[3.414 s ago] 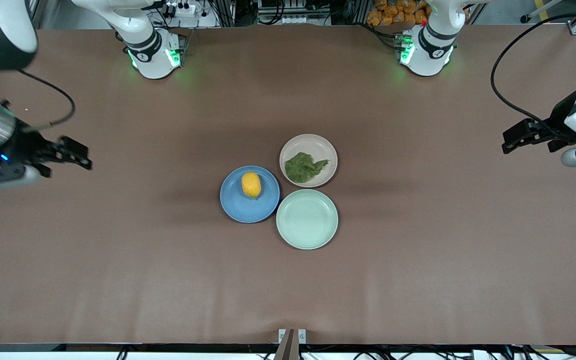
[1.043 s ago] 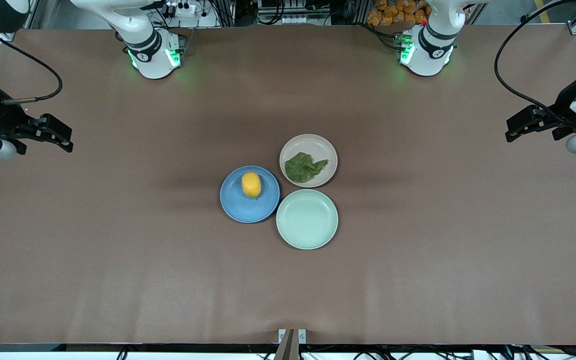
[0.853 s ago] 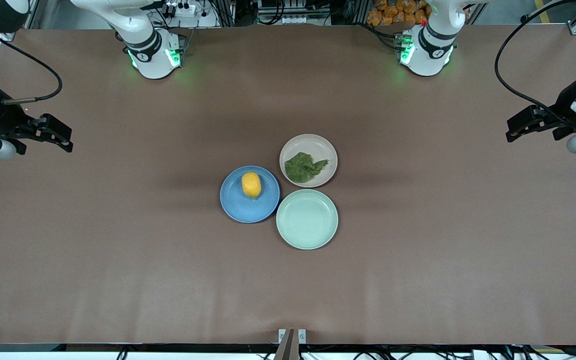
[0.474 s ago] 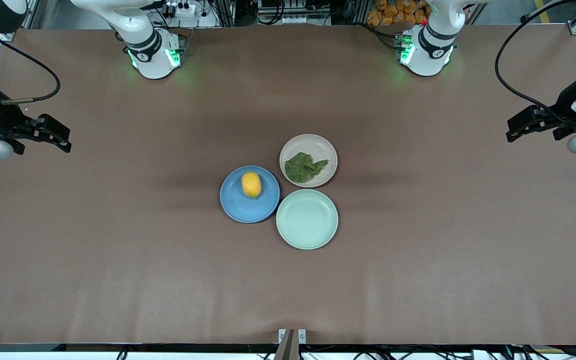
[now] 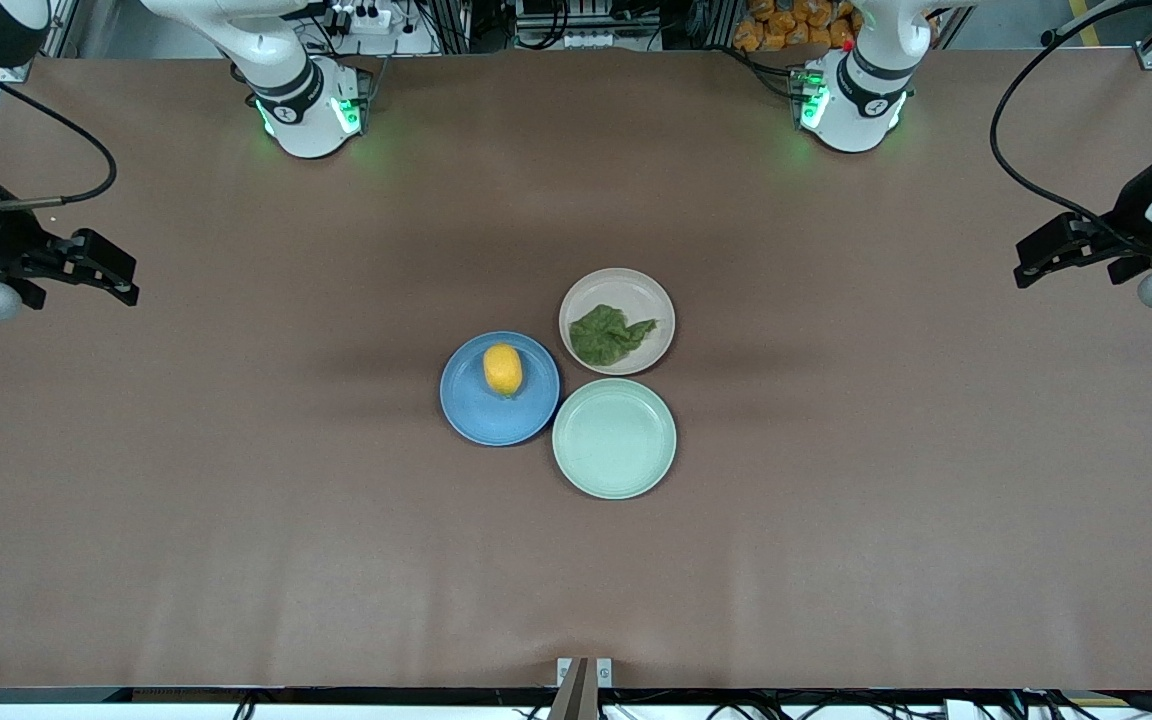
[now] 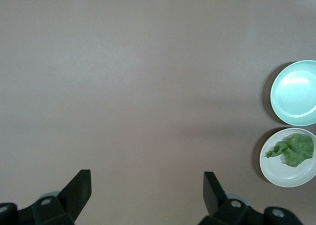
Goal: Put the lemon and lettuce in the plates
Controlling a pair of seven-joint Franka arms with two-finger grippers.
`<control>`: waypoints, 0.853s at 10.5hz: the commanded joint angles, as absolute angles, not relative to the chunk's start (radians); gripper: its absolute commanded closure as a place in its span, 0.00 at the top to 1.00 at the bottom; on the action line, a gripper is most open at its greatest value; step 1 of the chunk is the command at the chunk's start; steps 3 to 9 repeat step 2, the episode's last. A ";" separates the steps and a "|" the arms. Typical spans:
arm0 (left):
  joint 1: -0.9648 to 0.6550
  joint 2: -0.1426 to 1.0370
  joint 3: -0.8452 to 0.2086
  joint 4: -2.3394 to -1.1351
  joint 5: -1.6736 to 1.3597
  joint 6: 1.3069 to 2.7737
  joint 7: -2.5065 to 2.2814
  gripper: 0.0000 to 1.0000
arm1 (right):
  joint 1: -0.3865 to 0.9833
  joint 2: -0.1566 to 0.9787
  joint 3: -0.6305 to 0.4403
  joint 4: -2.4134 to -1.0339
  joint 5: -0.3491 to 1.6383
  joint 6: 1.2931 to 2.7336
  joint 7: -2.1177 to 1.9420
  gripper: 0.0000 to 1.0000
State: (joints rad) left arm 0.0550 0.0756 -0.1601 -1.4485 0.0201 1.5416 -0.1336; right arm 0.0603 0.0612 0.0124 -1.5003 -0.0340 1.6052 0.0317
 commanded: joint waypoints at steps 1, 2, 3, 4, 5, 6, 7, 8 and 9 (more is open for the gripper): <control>0.055 0.074 -0.158 -1.448 0.002 1.565 -0.117 1.00 | 0.049 0.063 0.017 -1.494 -0.023 1.605 0.034 1.00; 0.055 0.074 -0.158 -1.448 0.002 1.572 -0.117 1.00 | 0.049 0.063 0.017 -1.494 -0.023 1.603 0.034 1.00; 0.055 0.074 -0.158 -1.448 0.002 1.572 -0.117 1.00 | 0.049 0.063 0.017 -1.494 -0.023 1.603 0.034 1.00; 0.055 0.074 -0.158 -1.448 0.002 1.572 -0.117 1.00 | 0.049 0.063 0.017 -1.494 -0.023 1.603 0.034 1.00; 0.055 0.074 -0.158 -1.448 0.002 1.572 -0.117 1.00 | 0.049 0.063 0.017 -1.494 -0.023 1.603 0.034 1.00; 0.055 0.074 -0.158 -1.448 0.002 1.572 -0.117 1.00 | 0.049 0.063 0.017 -1.494 -0.023 1.603 0.034 1.00; 0.055 0.074 -0.158 -1.448 0.002 1.572 -0.117 1.00 | 0.049 0.063 0.017 -1.494 -0.023 1.603 0.034 1.00; 0.055 0.074 -0.158 -1.448 0.002 1.572 -0.117 1.00 | 0.049 0.063 0.017 -1.494 -0.023 1.603 0.034 1.00; 0.055 0.074 -0.158 -1.448 0.002 1.572 -0.117 1.00 | 0.049 0.063 0.017 -1.494 -0.023 1.603 0.034 1.00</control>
